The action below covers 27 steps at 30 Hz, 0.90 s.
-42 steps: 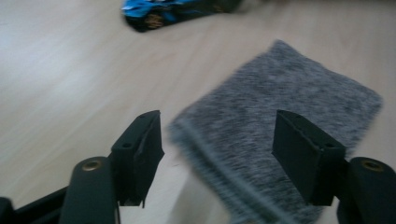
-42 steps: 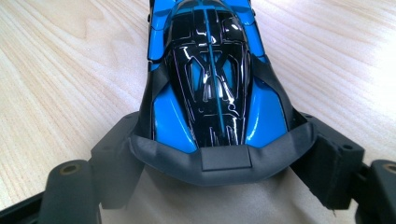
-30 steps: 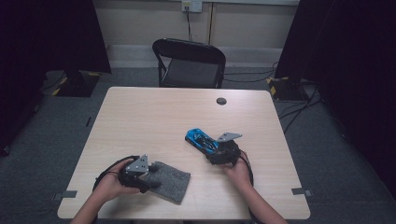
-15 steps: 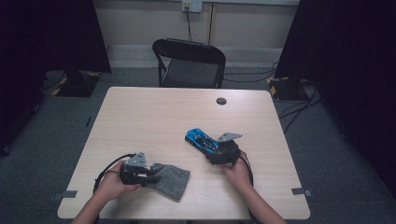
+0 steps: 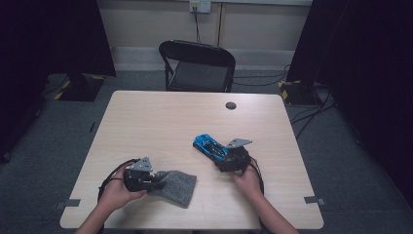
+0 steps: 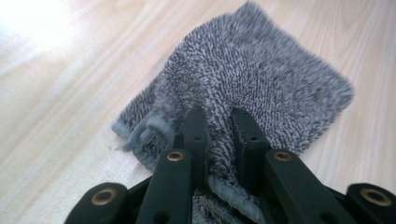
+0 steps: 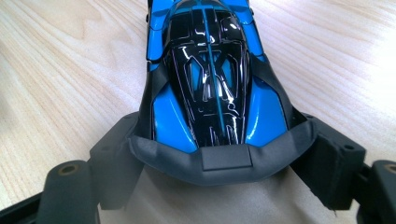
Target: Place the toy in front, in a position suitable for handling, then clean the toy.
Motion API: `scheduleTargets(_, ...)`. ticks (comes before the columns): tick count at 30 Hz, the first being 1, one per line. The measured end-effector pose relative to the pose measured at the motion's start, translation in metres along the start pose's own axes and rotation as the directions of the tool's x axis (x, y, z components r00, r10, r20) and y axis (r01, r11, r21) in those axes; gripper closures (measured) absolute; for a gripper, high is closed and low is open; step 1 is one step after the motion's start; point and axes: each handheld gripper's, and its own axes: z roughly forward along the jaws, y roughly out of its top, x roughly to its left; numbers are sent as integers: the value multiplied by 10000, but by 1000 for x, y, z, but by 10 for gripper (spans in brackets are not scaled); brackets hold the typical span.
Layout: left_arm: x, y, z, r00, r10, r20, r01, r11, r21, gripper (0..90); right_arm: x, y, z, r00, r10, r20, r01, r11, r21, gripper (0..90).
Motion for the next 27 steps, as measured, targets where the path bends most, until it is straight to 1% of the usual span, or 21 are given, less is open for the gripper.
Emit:
scheduleTargets(1,1,1,-2,9999,-149,51,150,9997,-203,785,0,0,0,10000,-4,4,4,10000,1,228)
scheduleTargets(3,2,3,-5,9994,-337,40,339,9984,-442,787,0,0,0,10000,-5,5,5,10000,1,228)
scheduleTargets(6,2,6,-9,9988,-455,-203,442,9970,-635,788,0,0,0,10000,-3,6,3,10000,1,228)
scheduleTargets(8,2,8,-12,9981,-575,-226,557,9958,-730,787,0,0,0,10000,-2,17,2,10000,-2,228)
scheduleTargets(9,2,9,-13,9973,-678,-275,655,9949,-766,787,0,0,0,10000,0,18,0,10000,-1,228)
scheduleTargets(11,3,11,-15,9967,-719,-370,689,9945,-790,788,0,0,0,10000,-2,12,2,10000,2,228)
scheduleTargets(14,5,14,-18,9946,-916,-488,871,9924,-867,788,0,0,0,10000,-1,12,1,10000,-1,229)
scheduleTargets(15,5,14,-19,9945,-911,-526,863,9924,-877,788,0,0,0,10000,-1,13,1,10000,-1,228)
scheduleTargets(18,7,17,-23,9930,-1008,-620,939,9899,-1058,788,0,0,0,10000,0,12,0,10000,1,228)
scheduleTargets(22,10,21,-25,9895,-1232,-762,1135,9861,-1211,788,0,0,0,10000,-2,22,2,10000,-1,228)
scheduleTargets(27,13,28,-22,9882,-1233,-903,1119,9861,-1224,787,0,0,0,10000,-6,15,6,10000,1,229)
